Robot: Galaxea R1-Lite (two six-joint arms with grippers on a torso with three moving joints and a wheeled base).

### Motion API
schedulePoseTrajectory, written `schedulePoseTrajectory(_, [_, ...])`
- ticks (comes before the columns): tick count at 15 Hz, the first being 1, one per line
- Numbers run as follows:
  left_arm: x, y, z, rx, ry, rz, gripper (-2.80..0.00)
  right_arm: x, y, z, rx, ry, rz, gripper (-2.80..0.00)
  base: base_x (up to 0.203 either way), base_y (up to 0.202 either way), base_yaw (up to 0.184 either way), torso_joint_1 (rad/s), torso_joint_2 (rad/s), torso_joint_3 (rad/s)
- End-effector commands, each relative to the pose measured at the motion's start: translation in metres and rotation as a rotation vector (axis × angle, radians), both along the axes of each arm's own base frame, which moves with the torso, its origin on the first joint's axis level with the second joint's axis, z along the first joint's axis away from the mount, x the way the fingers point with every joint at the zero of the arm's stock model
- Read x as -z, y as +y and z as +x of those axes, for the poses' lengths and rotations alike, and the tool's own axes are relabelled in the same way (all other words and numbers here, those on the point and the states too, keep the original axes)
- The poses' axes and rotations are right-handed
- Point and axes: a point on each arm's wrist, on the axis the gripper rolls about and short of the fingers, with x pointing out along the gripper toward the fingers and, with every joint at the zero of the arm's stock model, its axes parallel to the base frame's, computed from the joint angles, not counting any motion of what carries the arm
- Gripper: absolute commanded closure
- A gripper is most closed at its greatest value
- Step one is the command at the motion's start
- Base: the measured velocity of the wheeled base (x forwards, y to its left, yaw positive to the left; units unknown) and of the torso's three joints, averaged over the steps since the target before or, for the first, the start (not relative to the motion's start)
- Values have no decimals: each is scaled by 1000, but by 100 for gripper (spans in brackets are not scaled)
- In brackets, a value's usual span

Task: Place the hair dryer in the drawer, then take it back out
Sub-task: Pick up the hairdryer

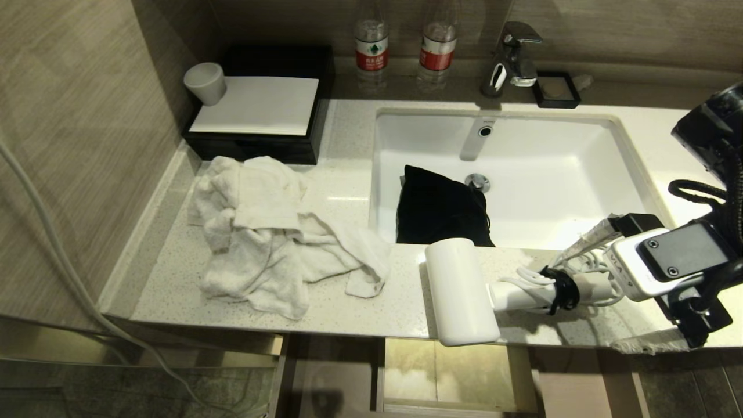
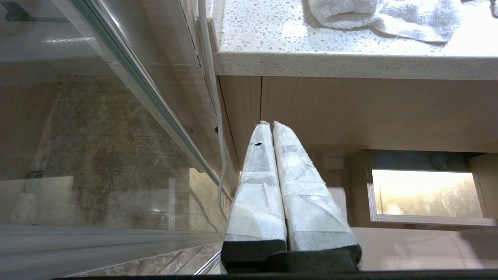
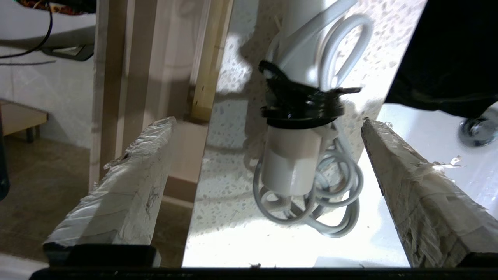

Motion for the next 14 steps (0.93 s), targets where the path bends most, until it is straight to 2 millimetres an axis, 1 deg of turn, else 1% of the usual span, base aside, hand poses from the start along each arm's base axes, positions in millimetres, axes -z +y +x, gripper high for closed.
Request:
schedulePoseTrajectory(1, [0, 0, 0, 0, 1, 0, 0, 3, 2, 5, 7, 19, -12, -280, 0, 0, 0, 0, 0, 0])
schedulePoseTrajectory(3, [0, 0, 0, 0, 1, 0, 0, 6, 3, 11, 27, 26, -28, -280, 0, 0, 0, 0, 0, 0])
schedulePoseTrajectory(4, [0, 0, 0, 0, 1, 0, 0, 9, 5, 16, 65, 42, -28, -280, 0, 0, 0, 0, 0, 0])
schedulePoseTrajectory(7, [0, 0, 0, 0, 0, 0, 0, 14, 7, 21, 126, 68, -38, -280, 0, 0, 0, 0, 0, 0])
schedulePoseTrajectory(10, [0, 0, 0, 0, 1, 0, 0, 18, 9, 28, 161, 92, -30, -280, 0, 0, 0, 0, 0, 0])
schedulePoseTrajectory(11, [0, 0, 0, 0, 1, 0, 0, 18, 9, 28, 161, 92, -30, -280, 0, 0, 0, 0, 0, 0])
schedulePoseTrajectory(12, [0, 0, 0, 0, 0, 0, 0, 19, 11, 34, 169, 74, -17, -280, 0, 0, 0, 0, 0, 0])
schedulePoseTrajectory(14, [0, 0, 0, 0, 0, 0, 0, 20, 12, 36, 173, 70, -13, -280, 0, 0, 0, 0, 0, 0])
